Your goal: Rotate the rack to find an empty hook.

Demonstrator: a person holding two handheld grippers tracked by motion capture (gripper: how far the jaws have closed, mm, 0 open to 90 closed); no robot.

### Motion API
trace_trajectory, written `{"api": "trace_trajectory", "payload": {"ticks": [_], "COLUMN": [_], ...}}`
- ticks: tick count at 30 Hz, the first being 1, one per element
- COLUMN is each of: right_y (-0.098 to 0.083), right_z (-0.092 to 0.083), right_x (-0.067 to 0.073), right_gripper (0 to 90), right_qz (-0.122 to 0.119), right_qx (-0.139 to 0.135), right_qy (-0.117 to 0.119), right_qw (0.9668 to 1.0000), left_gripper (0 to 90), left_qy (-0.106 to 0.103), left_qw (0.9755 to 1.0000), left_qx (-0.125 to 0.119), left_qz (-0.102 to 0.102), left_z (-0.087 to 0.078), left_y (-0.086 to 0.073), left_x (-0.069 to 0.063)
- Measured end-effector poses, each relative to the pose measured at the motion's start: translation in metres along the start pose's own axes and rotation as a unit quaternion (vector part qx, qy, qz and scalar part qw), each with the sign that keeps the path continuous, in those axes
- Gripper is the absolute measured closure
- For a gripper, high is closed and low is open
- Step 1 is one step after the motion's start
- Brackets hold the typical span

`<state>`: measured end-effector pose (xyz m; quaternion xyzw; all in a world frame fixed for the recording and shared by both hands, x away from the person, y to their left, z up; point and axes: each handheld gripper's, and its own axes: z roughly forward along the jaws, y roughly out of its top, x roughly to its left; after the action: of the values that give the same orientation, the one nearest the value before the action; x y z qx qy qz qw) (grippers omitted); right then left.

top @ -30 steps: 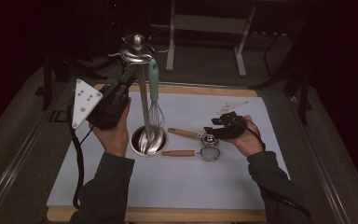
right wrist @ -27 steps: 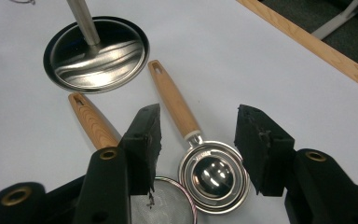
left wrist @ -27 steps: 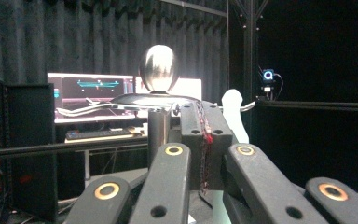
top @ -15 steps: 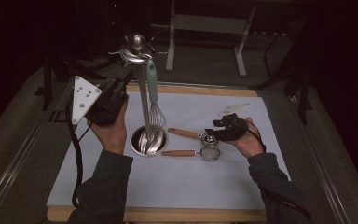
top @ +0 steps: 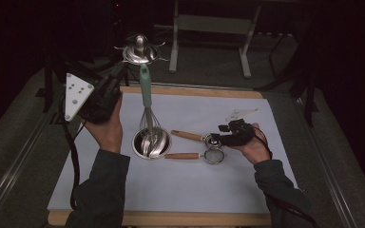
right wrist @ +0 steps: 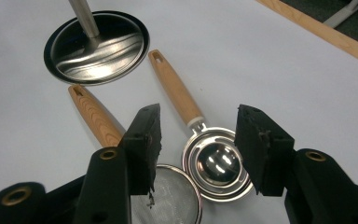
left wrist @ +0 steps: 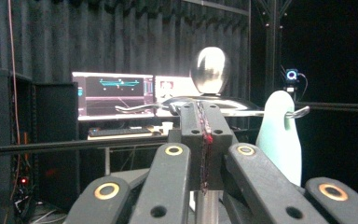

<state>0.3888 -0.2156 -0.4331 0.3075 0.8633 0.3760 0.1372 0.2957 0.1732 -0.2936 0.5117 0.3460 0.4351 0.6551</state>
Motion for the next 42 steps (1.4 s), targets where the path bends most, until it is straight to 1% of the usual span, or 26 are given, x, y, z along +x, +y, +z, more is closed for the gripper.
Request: {"api": "trace_trajectory", "payload": {"ticks": [3, 13, 21, 27, 30, 36, 39, 42], "right_y": [-0.004, -0.011, -0.013, -0.014, -0.014, -0.015, -0.015, -0.015], "right_z": [0.000, -0.002, -0.002, -0.001, -0.002, -0.001, -0.001, -0.001], "right_x": [0.000, -0.004, -0.005, -0.005, -0.006, -0.006, -0.006, -0.007], "right_gripper": [50.4, 50.4, 50.4, 50.4, 50.4, 50.4, 50.5, 50.4], "right_qz": [0.004, 0.013, 0.013, 0.016, 0.016, 0.016, 0.017, 0.017], "right_qx": [0.001, 0.000, -0.001, -0.001, -0.002, -0.001, -0.001, -0.002], "right_qy": [0.001, 0.001, 0.000, 0.000, 0.000, -0.001, 0.000, 0.000], "right_qw": [1.0000, 0.9999, 0.9999, 0.9999, 0.9999, 0.9999, 0.9999, 0.9999], "left_gripper": [89.6, 89.6, 89.6, 89.6, 89.6, 89.6, 89.6, 89.6], "left_qy": [0.004, 0.021, 0.031, 0.039, 0.044, 0.046, 0.047, 0.047], "left_qw": [1.0000, 0.9998, 0.9994, 0.9990, 0.9987, 0.9985, 0.9983, 0.9983], "left_qx": [0.001, 0.001, 0.017, 0.021, 0.024, 0.029, 0.033, 0.033], "left_qz": [0.001, -0.007, 0.002, 0.004, 0.002, 0.003, 0.006, 0.004], "left_z": [0.001, 0.004, 0.012, 0.015, 0.015, 0.014, 0.013, 0.011], "left_y": [0.000, 0.001, 0.004, 0.005, 0.005, 0.003, 0.002, 0.000], "left_x": [0.003, 0.014, 0.023, 0.029, 0.032, 0.034, 0.035, 0.036]}}
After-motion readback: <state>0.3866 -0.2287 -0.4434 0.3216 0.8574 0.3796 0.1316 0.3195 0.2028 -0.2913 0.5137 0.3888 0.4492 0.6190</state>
